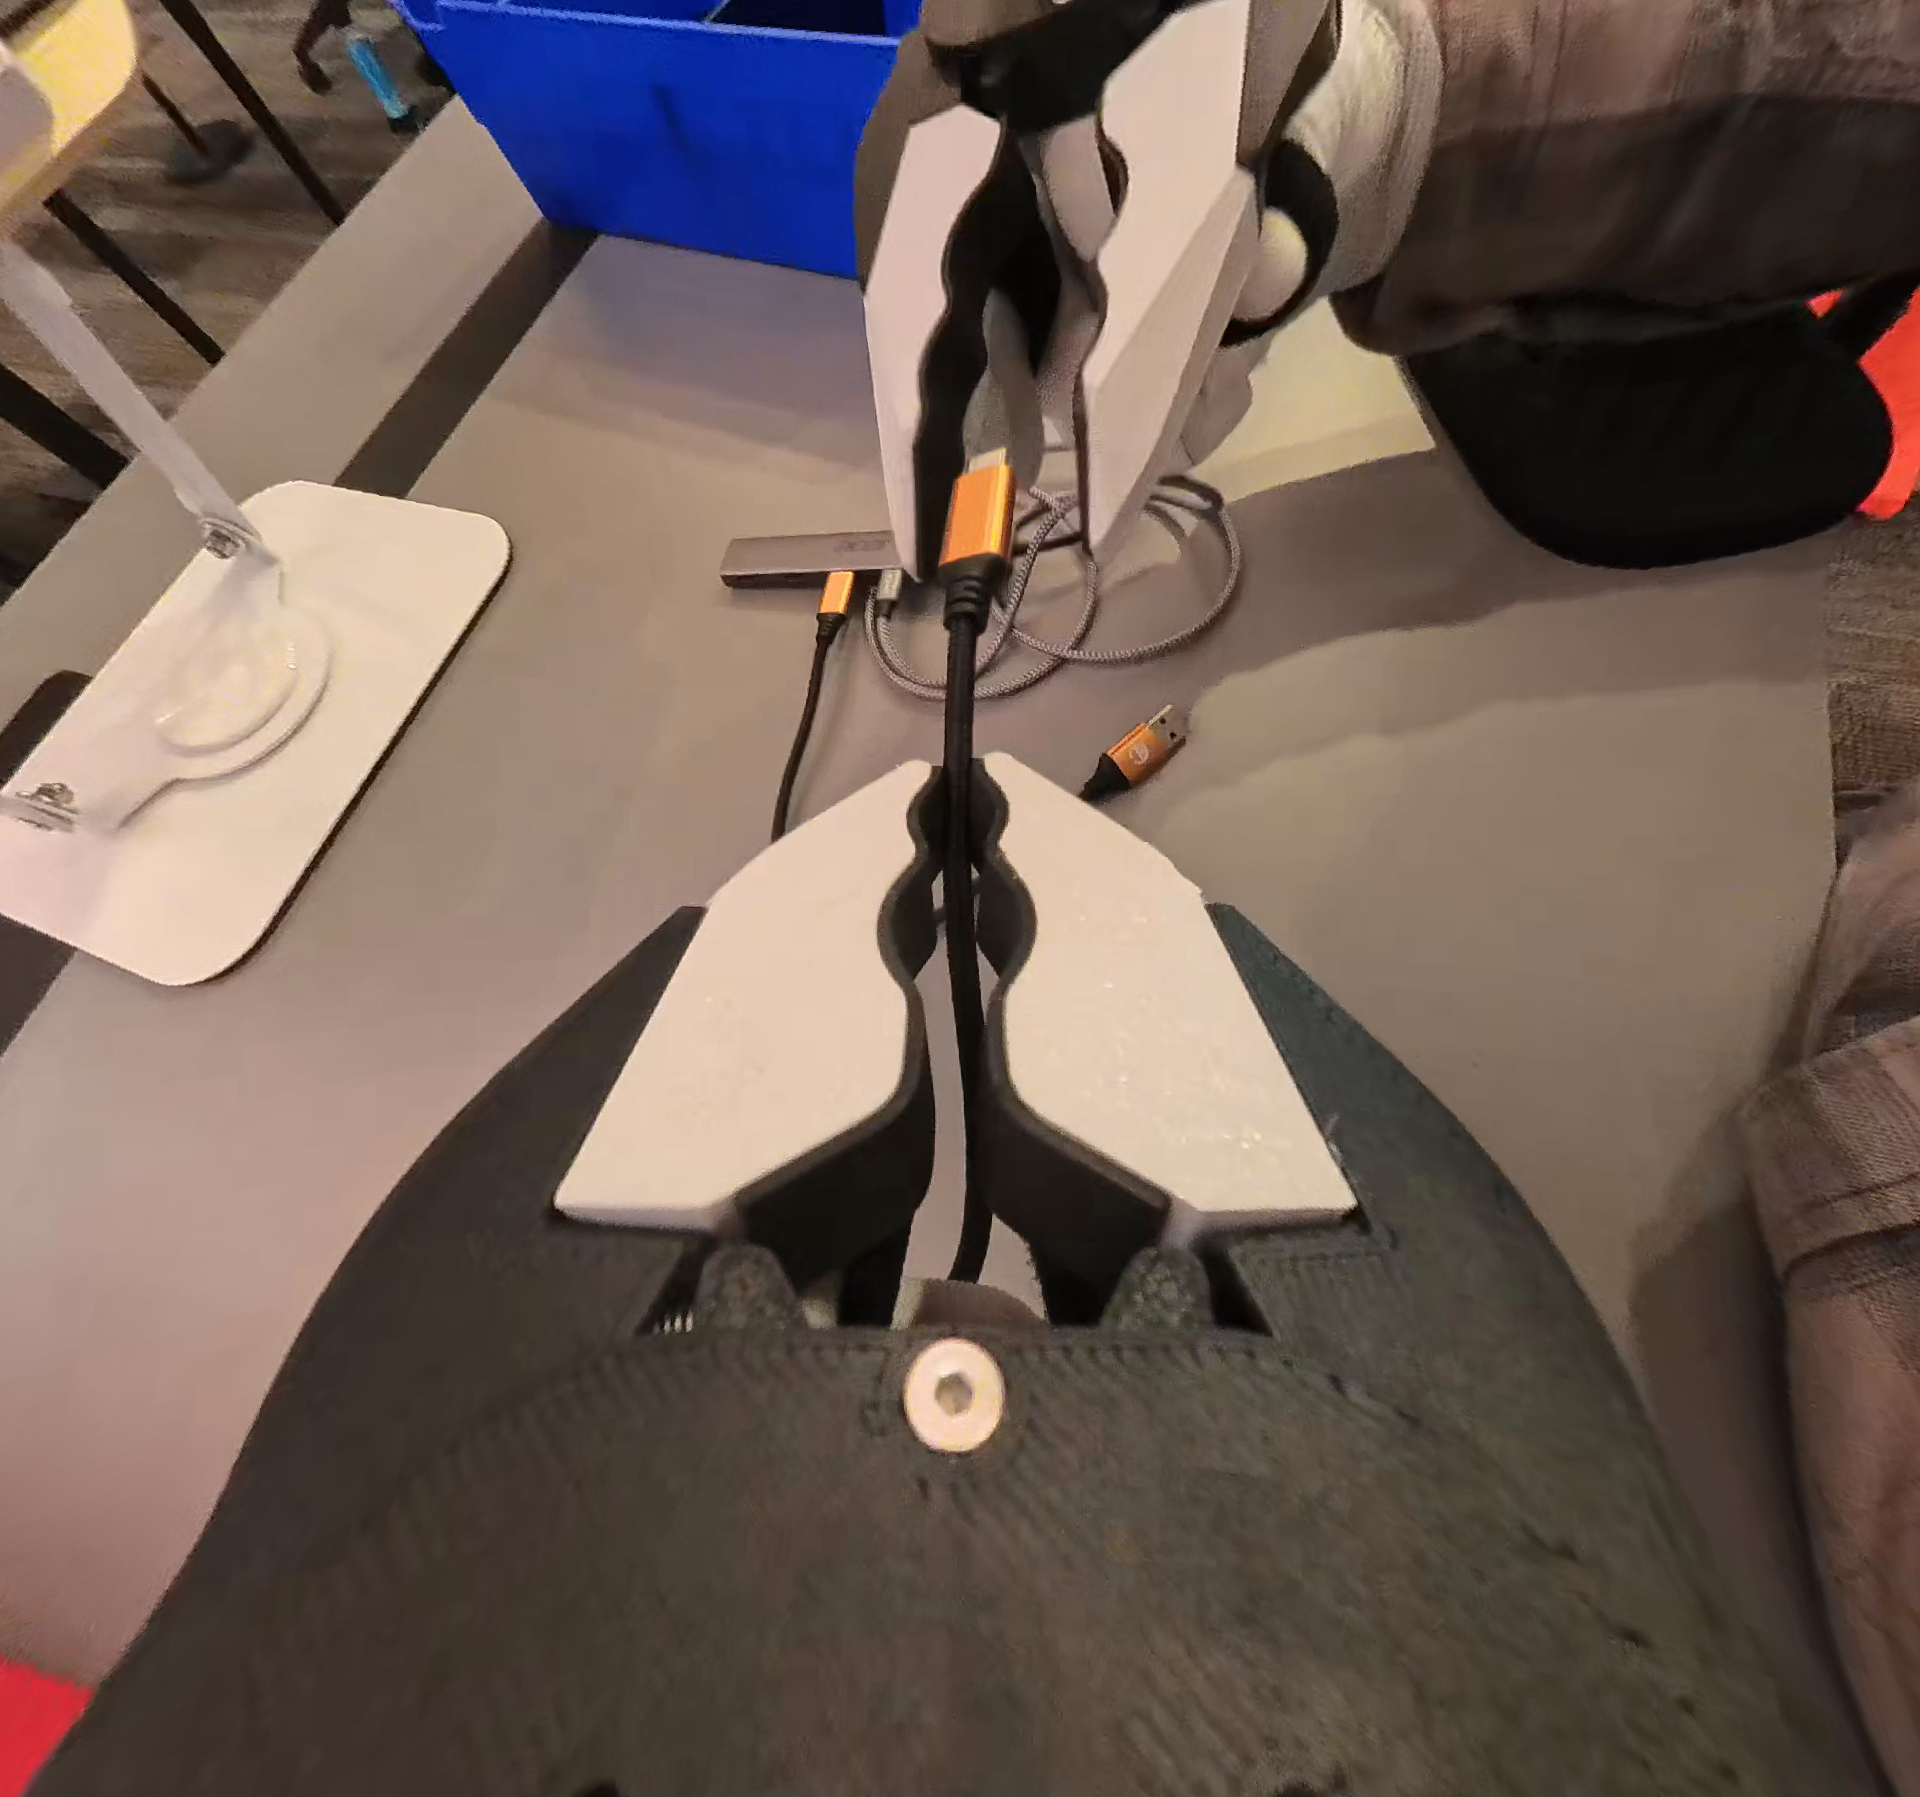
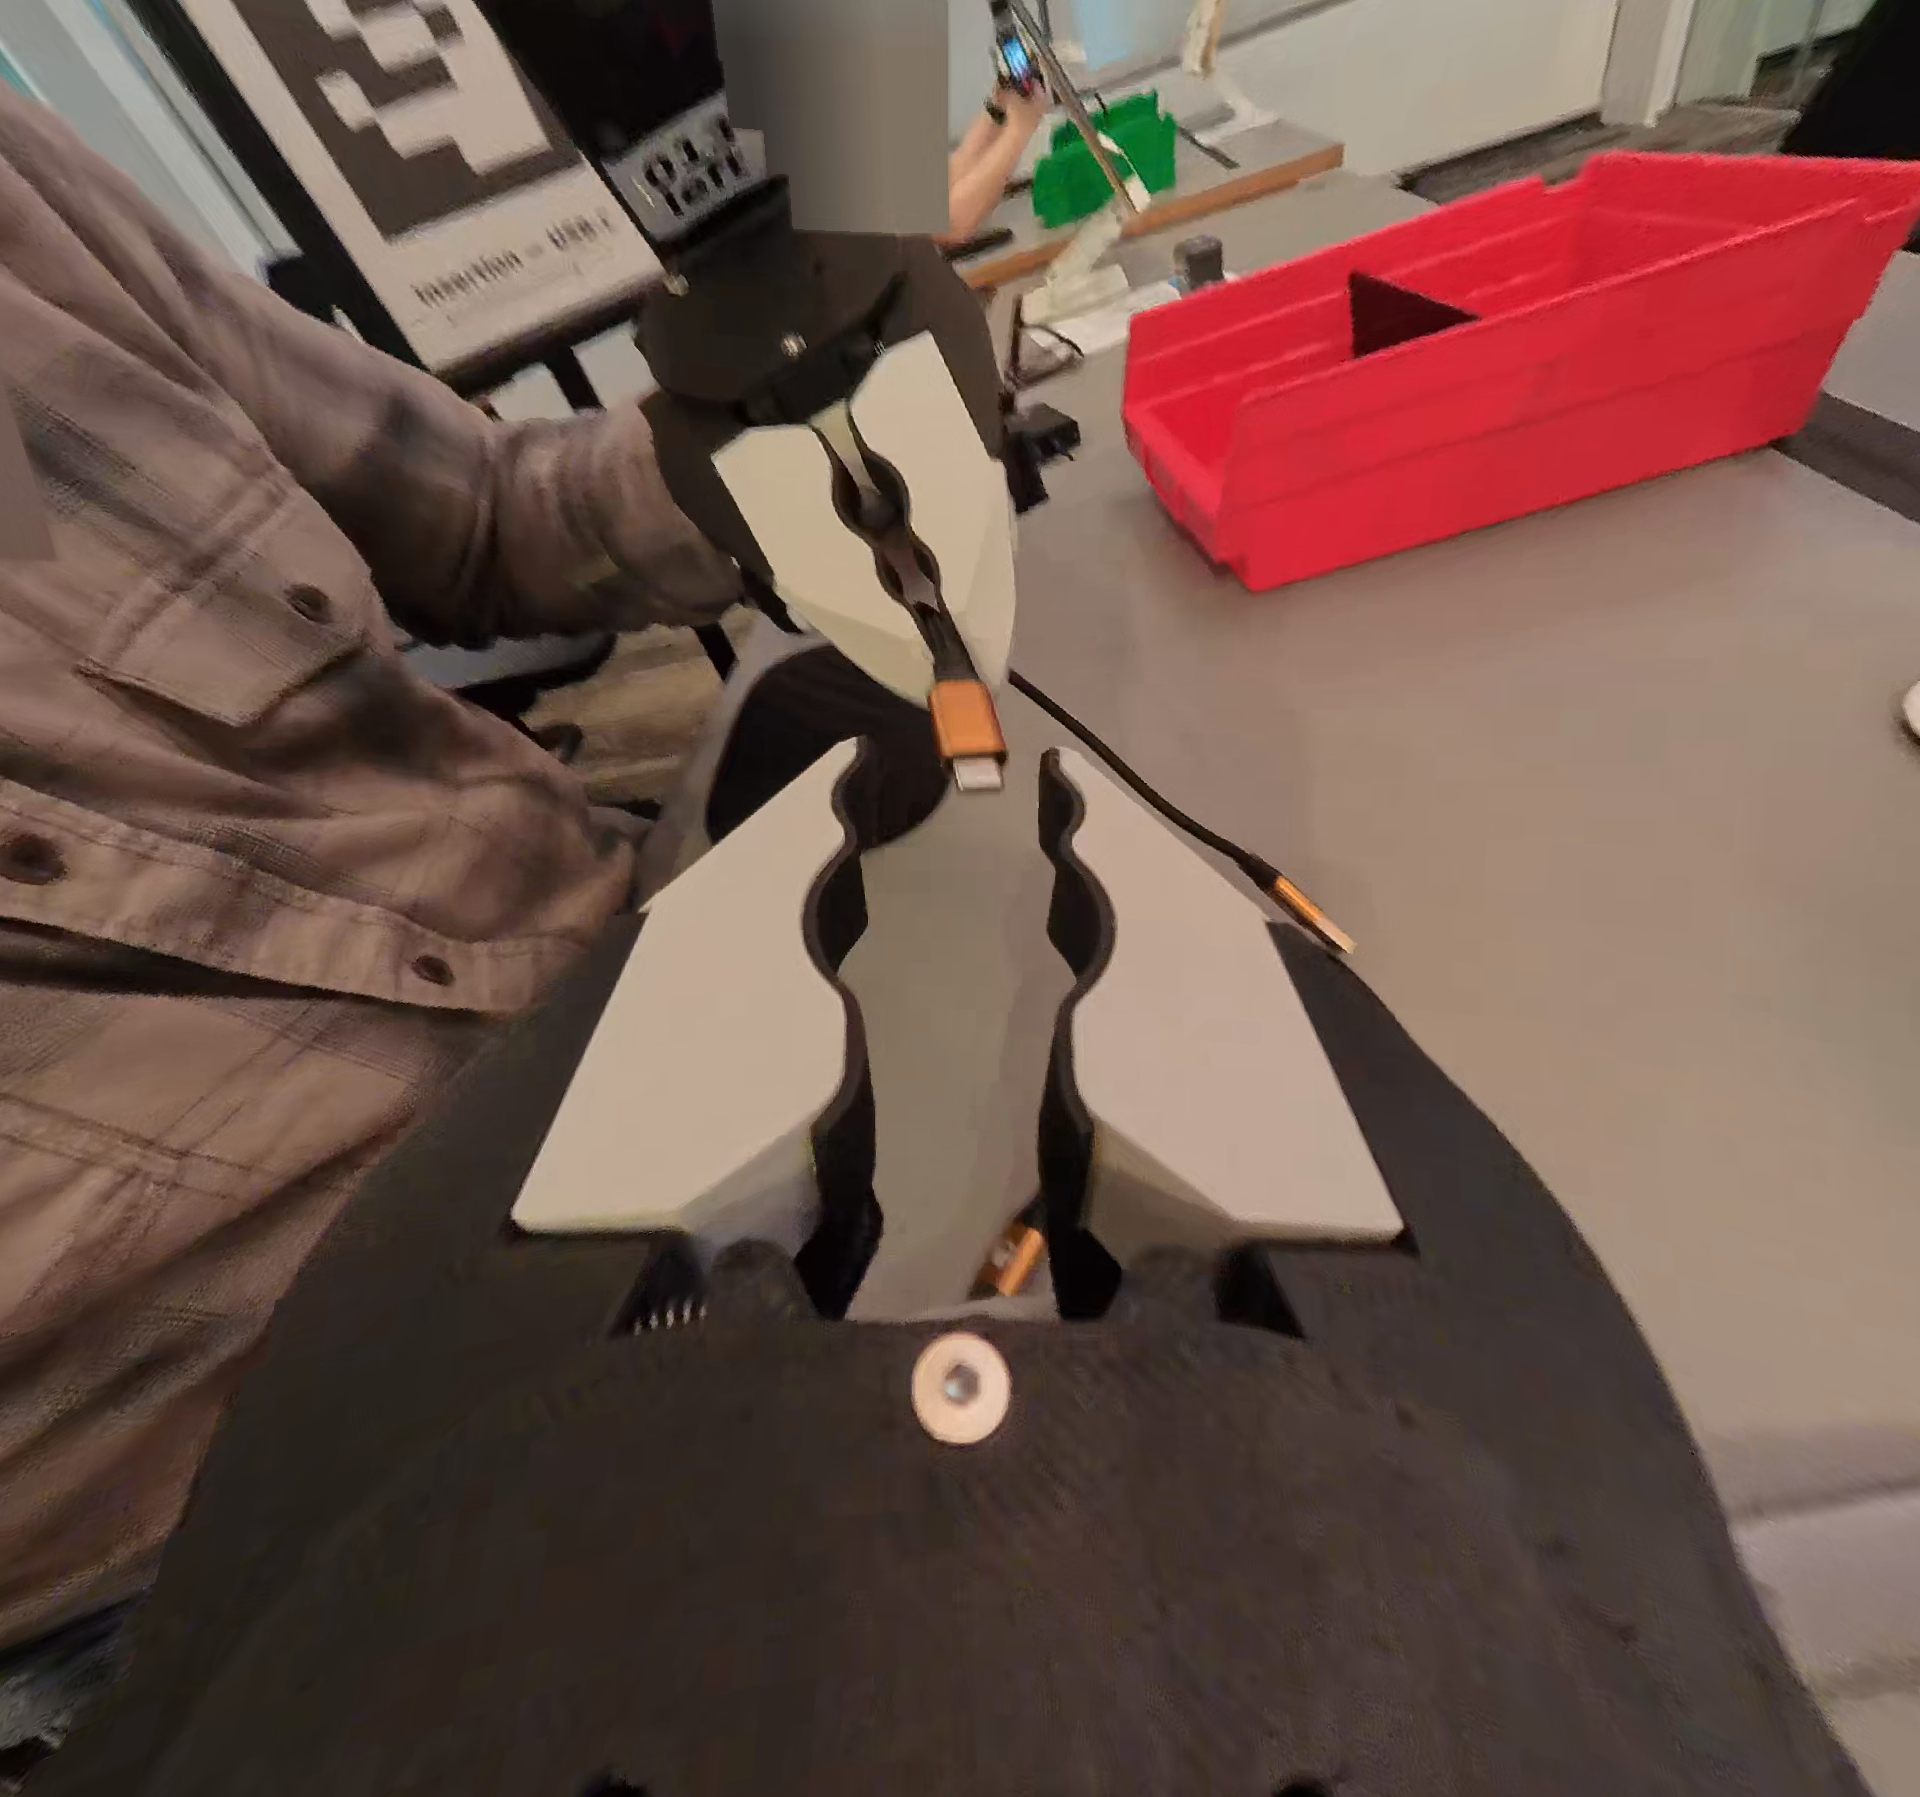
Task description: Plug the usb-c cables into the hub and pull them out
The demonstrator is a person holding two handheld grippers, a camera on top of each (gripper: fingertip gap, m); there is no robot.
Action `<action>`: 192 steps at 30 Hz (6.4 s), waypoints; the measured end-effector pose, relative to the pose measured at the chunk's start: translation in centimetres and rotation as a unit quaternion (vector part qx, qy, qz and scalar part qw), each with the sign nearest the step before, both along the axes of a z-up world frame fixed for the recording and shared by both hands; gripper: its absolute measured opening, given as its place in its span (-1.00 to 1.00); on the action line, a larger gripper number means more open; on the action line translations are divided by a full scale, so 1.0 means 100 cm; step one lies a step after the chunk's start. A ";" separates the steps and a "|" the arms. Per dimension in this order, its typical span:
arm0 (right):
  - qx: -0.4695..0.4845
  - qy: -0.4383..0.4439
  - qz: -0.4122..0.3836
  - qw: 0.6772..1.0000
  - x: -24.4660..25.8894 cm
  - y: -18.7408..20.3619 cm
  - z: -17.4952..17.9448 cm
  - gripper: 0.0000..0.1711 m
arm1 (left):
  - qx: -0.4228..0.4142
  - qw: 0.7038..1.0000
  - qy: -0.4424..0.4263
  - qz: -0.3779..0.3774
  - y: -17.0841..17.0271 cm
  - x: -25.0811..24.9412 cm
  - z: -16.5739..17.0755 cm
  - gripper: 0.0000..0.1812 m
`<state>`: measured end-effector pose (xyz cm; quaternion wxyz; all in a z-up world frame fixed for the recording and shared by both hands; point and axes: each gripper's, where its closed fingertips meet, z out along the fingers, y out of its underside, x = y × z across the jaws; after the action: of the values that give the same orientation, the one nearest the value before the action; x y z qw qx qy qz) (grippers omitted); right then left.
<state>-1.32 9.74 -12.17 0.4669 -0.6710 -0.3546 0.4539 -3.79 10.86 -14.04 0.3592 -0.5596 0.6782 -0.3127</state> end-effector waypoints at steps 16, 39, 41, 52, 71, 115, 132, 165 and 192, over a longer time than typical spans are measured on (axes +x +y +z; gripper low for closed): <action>0.010 0.060 0.015 0.998 -0.002 -0.001 0.014 -0.89 | -0.024 0.999 -0.034 -0.001 -0.004 0.002 0.006 -0.97; 0.018 0.091 0.014 0.996 -0.001 -0.003 0.019 -0.89 | -0.030 0.998 -0.051 0.002 -0.007 0.006 0.012 -0.97; 0.021 0.092 0.015 0.995 -0.001 -0.003 0.019 -0.89 | -0.036 0.998 -0.053 0.001 -0.008 0.006 0.013 -0.97; 0.037 0.133 0.025 0.990 0.000 -0.007 0.031 -0.89 | -0.118 0.983 -0.141 -0.013 -0.009 0.015 0.055 -0.65; 0.096 0.203 0.024 0.974 0.016 -0.014 0.058 -0.89 | -0.247 0.931 -0.208 -0.170 -0.008 0.042 0.079 -0.40; 0.418 -0.237 -0.213 0.851 0.032 0.018 0.049 -0.71 | -0.282 0.939 -0.194 -0.038 0.002 0.058 0.072 -0.87; 0.504 -0.362 -0.267 0.738 0.036 0.025 0.050 -0.96 | -0.306 0.938 -0.161 -0.021 -0.006 0.072 0.065 -0.76; 0.121 -0.261 -0.201 0.936 0.104 0.025 0.031 -0.48 | -0.103 0.972 -0.209 -0.012 0.075 0.103 0.127 -0.86; -0.202 -0.342 -0.434 0.808 0.125 0.000 -0.129 -0.46 | -0.055 0.966 -0.252 -0.030 0.104 0.116 0.138 -0.87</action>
<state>11.21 9.76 -25.11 0.3176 -0.9461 -0.0637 0.0062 7.85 21.26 -0.25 0.4776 -0.4613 0.5636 -0.4914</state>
